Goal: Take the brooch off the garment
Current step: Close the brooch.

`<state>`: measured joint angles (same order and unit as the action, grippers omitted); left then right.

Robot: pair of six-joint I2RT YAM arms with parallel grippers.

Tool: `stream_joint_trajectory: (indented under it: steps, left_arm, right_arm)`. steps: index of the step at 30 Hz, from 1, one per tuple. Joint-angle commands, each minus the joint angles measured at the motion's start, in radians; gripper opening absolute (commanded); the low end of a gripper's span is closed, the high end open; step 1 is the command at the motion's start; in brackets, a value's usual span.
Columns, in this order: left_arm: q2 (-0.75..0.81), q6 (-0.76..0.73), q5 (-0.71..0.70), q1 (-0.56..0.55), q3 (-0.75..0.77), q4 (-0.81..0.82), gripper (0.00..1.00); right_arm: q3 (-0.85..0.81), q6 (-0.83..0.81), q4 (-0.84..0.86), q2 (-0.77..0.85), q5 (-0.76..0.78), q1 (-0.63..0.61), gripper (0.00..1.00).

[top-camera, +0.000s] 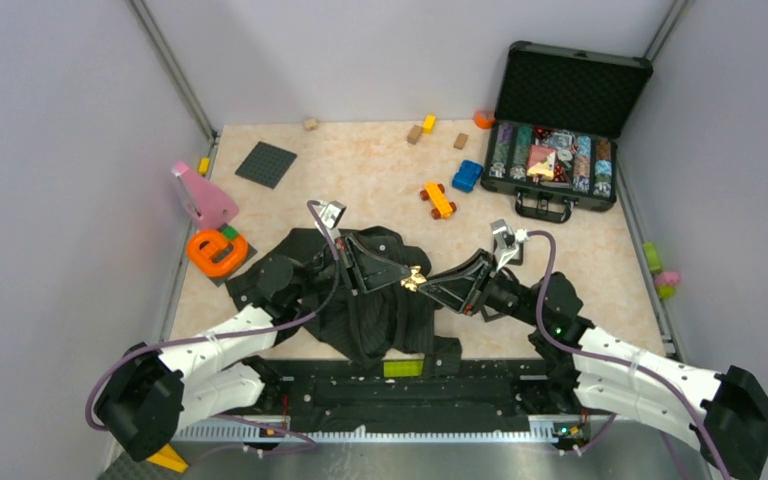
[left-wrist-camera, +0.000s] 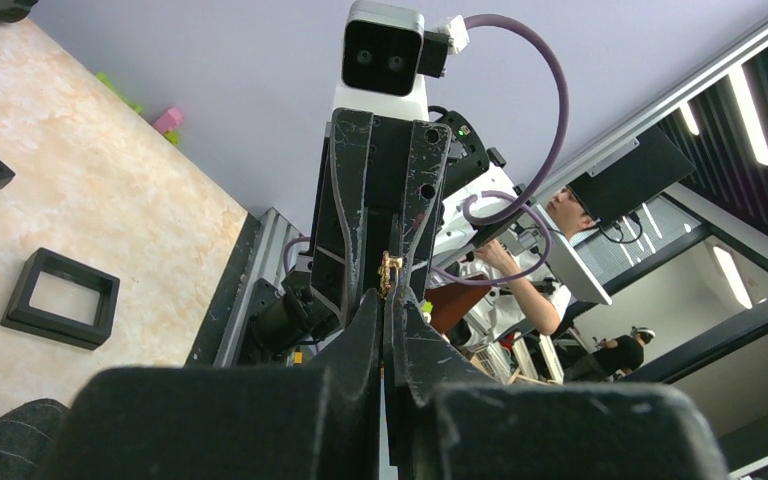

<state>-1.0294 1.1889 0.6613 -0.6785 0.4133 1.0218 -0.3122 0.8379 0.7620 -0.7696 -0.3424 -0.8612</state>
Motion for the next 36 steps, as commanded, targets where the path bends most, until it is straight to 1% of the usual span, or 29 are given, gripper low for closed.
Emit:
stream_joint_trajectory:
  steps: [1, 3, 5, 12, 13, 17, 25, 33, 36]
  left_arm:
    - [0.002, -0.009, 0.012, 0.002, 0.025, 0.050, 0.00]
    - [0.006, -0.011, 0.004, 0.002, 0.020, 0.046, 0.00]
    - [0.015, -0.026, -0.010, 0.003, 0.020, 0.018, 0.00]
    - [0.063, -0.140, -0.059, 0.004, 0.051, -0.216, 0.00]
    - [0.061, -0.146, -0.052, 0.004, 0.057, -0.222, 0.00]
    - [0.042, -0.122, -0.022, 0.004, 0.070, -0.191, 0.00]
    - [0.022, -0.073, -0.001, 0.002, 0.064, -0.135, 0.00]
    - [0.016, -0.059, 0.007, 0.002, 0.062, -0.125, 0.00]
    - [0.009, -0.056, 0.010, 0.002, 0.062, -0.121, 0.00]
  right_arm:
    - [-0.006, -0.018, 0.031, 0.004, -0.013, -0.001, 0.21]
    - [-0.004, -0.021, 0.037, 0.008, -0.012, -0.001, 0.25]
    - [0.001, -0.032, 0.028, 0.024, 0.004, -0.001, 0.27]
    - [0.017, -0.082, -0.102, 0.148, 0.112, -0.001, 0.27]
    - [0.018, -0.085, -0.114, 0.158, 0.120, -0.001, 0.29]
    - [-0.006, -0.090, -0.162, 0.149, 0.111, -0.002, 0.30]
    - [-0.023, -0.069, -0.092, 0.072, 0.071, -0.002, 0.32]
    - [-0.019, -0.049, -0.036, 0.047, 0.076, -0.002, 0.24]
    - [-0.015, -0.045, -0.020, 0.047, 0.080, -0.001, 0.18]
